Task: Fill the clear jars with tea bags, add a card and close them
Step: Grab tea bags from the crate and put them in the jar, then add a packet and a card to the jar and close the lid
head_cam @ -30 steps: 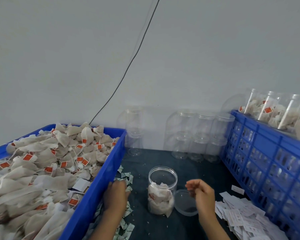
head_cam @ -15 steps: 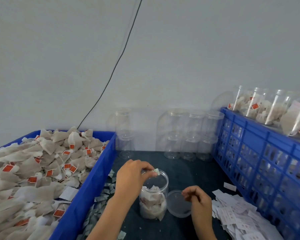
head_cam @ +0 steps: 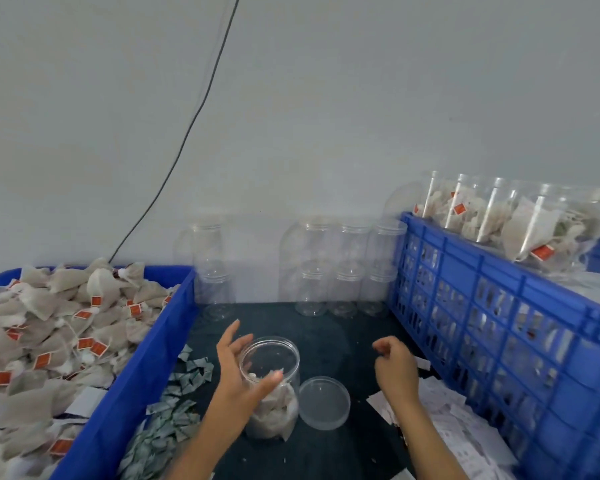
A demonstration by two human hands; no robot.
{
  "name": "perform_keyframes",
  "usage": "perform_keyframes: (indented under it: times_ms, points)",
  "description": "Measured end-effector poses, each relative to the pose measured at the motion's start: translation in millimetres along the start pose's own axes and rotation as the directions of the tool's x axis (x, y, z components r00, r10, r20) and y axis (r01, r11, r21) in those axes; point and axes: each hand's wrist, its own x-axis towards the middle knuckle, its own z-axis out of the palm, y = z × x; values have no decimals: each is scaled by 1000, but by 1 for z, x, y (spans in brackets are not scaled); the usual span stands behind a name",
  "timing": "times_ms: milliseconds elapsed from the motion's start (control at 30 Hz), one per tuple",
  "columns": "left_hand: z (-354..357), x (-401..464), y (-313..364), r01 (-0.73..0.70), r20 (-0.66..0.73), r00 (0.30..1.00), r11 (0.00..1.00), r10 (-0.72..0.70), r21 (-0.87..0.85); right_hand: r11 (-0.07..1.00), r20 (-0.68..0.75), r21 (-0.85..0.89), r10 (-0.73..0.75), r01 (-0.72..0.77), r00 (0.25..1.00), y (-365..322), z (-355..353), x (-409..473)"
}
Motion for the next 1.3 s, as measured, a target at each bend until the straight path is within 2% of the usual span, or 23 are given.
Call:
perform_keyframes:
  times_ms: [67,133,300,467,567,800,900,1000,1100,1133,1233,1300]
  points:
    - [2,-5,-13,36,42,998,999,-37,21,969,31,-246,18,-10,999,4,-5,18]
    - [4,-7,-24,47,30,998,999,-48,20,915,31,-399,68,-50,997,5,-11,32]
    - [5,-7,-41,21,-5,1000,1000,-21,21,829,101,-554,161,-79,982,23,-21,54]
    - [9,-12,-53,-7,-31,1000,1000,6,-30,760,99,-644,199,-89,975,34,-24,50]
    - [11,-15,-60,-6,-32,999,998,4,-69,751,79,-656,168,-75,983,36,-21,46]
    - [12,-11,-69,-36,-51,998,999,35,-31,701,59,-713,78,-13,995,43,-20,41]
    - [13,-11,-69,-19,-58,998,999,17,-36,713,47,-701,66,-15,997,41,-23,42]
    - [13,-11,-70,-17,-69,997,1000,15,-23,800,19,-600,15,0,1000,24,-25,40]
    - [14,-11,-69,-15,-72,997,1000,14,-15,962,8,-259,-90,89,996,-16,-24,33]
    - [14,-11,-68,-16,-74,997,1000,14,-17,981,38,-120,-150,153,988,-34,-23,27]
    - [14,-13,-64,-24,-82,996,999,21,-32,924,202,247,-343,292,917,-88,-21,-6]
    - [14,-14,-60,-20,-77,997,999,16,-46,863,356,381,-468,332,809,-116,-18,-28]
